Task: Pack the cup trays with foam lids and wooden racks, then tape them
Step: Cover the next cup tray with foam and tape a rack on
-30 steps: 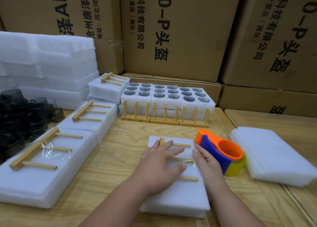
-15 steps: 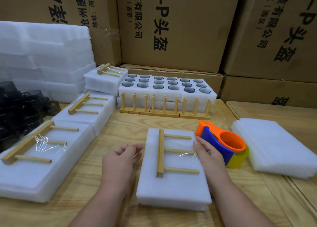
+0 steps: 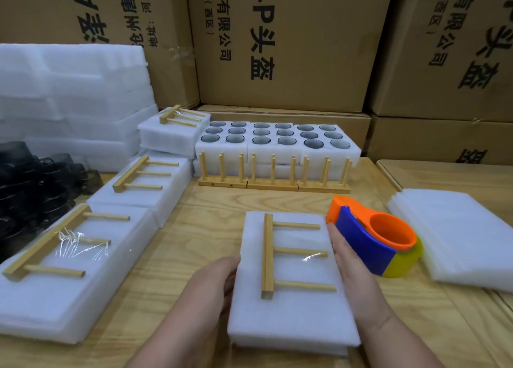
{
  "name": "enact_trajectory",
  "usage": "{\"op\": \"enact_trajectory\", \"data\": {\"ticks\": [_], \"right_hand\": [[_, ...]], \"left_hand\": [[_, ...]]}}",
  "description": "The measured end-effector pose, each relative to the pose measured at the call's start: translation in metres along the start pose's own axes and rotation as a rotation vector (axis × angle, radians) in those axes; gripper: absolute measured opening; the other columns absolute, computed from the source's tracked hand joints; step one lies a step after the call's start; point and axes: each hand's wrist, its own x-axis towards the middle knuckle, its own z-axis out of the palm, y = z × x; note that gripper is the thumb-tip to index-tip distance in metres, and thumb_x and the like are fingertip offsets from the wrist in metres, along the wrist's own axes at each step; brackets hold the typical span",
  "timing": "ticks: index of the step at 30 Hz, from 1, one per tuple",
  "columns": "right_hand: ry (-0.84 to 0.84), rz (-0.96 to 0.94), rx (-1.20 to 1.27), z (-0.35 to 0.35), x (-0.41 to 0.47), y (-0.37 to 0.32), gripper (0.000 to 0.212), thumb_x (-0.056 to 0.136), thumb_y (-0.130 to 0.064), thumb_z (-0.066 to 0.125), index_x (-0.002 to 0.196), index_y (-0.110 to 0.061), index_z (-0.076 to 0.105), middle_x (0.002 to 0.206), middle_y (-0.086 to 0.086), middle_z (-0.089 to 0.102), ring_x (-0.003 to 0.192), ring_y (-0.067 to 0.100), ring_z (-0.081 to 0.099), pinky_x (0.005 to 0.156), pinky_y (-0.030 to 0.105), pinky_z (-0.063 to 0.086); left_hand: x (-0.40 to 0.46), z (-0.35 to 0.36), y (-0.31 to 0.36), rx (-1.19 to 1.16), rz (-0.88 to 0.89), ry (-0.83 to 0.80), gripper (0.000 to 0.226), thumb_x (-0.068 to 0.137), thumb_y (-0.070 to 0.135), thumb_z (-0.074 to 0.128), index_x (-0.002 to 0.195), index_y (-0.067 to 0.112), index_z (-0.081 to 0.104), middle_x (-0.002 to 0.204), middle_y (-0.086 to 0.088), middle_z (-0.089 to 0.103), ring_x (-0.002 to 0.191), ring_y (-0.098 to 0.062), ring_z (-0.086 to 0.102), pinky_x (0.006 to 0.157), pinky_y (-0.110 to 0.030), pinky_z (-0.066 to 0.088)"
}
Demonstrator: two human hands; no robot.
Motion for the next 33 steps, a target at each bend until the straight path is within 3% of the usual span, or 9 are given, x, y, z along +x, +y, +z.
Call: {"op": "enact_trajectory", "data": {"ticks": [3,6,9,12,15,19,22,27,33], "right_hand": [[-0.134,-0.105,0.039,0.017,-0.003,-0.006,0.065,0.11,-0.039,0.011,0.156,0.005,0.025,0.156,0.031,0.037,0.147,0.04,0.034,0.119,0.051,0.029],[-0.338,-0.043,0.239,0.023,-0.011,-0.01,0.089,0.097,-0.048,-0.02,0.157,0.009,0.013,0.162,0.033,0.018,0.153,0.042,0.016,0.123,0.048,0.009],[-0.174,-0.051,0.164,0.016,-0.006,-0.009,0.067,0.107,-0.039,0.015,0.147,0.005,0.046,0.15,0.029,0.046,0.141,0.038,0.044,0.114,0.048,0.036],[0.071,-0.074,0.149,0.001,-0.002,-0.005,0.046,0.091,-0.042,0.048,0.107,-0.015,0.081,0.112,0.014,0.076,0.098,0.03,0.075,0.071,0.04,0.063],[0.185,-0.129,0.097,0.003,0.005,-0.001,0.041,0.094,-0.039,0.051,0.113,-0.014,0.078,0.111,0.012,0.075,0.098,0.029,0.073,0.082,0.041,0.059],[0.455,-0.286,-0.216,0.005,0.007,0.006,0.044,0.102,-0.024,0.048,0.076,-0.036,0.082,0.092,0.001,0.078,0.084,0.011,0.071,0.075,0.028,0.052],[0.474,-0.324,-0.314,0.009,0.005,0.009,0.032,0.087,-0.031,0.052,0.082,-0.038,0.082,0.092,-0.004,0.08,0.09,0.008,0.074,0.073,0.026,0.055],[0.492,-0.293,-0.316,0.003,0.007,0.016,0.031,0.1,-0.019,0.049,0.103,-0.015,0.08,0.107,0.006,0.078,0.106,0.02,0.073,0.091,0.04,0.056],[0.508,-0.326,-0.45,-0.002,0.008,0.017,0.034,0.104,-0.009,0.044,0.104,-0.023,0.075,0.112,-0.001,0.076,0.108,0.011,0.071,0.101,0.038,0.052]], "left_hand": [[-0.005,0.001,0.006,0.069,-0.077,-0.046,0.035,0.092,0.042,0.063,0.087,0.014,0.083,0.084,-0.004,0.08,0.064,-0.014,0.075,0.057,-0.027,0.051],[-0.011,-0.008,0.016,0.164,-0.082,-0.266,0.056,0.073,0.066,0.063,0.11,0.029,0.08,0.109,-0.001,0.079,0.094,-0.015,0.076,0.063,-0.024,0.057],[-0.016,-0.011,0.021,0.044,-0.019,-0.364,0.06,0.071,0.066,0.063,0.12,0.033,0.074,0.119,-0.013,0.074,0.112,-0.033,0.071,0.084,-0.04,0.059],[-0.01,-0.003,0.011,-0.338,0.012,-0.223,0.072,0.07,0.054,0.067,0.129,0.013,0.065,0.116,-0.022,0.073,0.093,-0.034,0.074,0.071,-0.039,0.058],[-0.01,0.002,-0.005,-0.571,0.031,-0.199,0.083,0.075,0.054,0.067,0.139,0.002,0.055,0.116,-0.017,0.072,0.083,-0.024,0.073,0.076,-0.037,0.056],[-0.017,0.013,-0.023,-0.468,-0.007,-0.319,0.075,0.071,0.067,0.08,0.134,0.03,0.063,0.131,-0.009,0.069,0.115,-0.038,0.069,0.099,-0.063,0.05],[-0.017,0.025,-0.03,-0.382,0.042,-0.2,0.087,0.06,0.055,0.091,0.136,0.04,0.052,0.127,-0.003,0.072,0.109,-0.037,0.072,0.083,-0.054,0.06],[-0.011,0.039,-0.031,-0.471,-0.036,-0.038,0.068,0.063,0.037,0.082,0.127,0.022,0.061,0.107,-0.007,0.079,0.093,-0.026,0.077,0.062,-0.035,0.062],[-0.009,0.012,-0.013,-0.507,0.046,0.014,0.066,0.064,0.032,0.078,0.126,0.018,0.062,0.108,-0.01,0.078,0.086,-0.023,0.078,0.075,-0.037,0.06]]}}
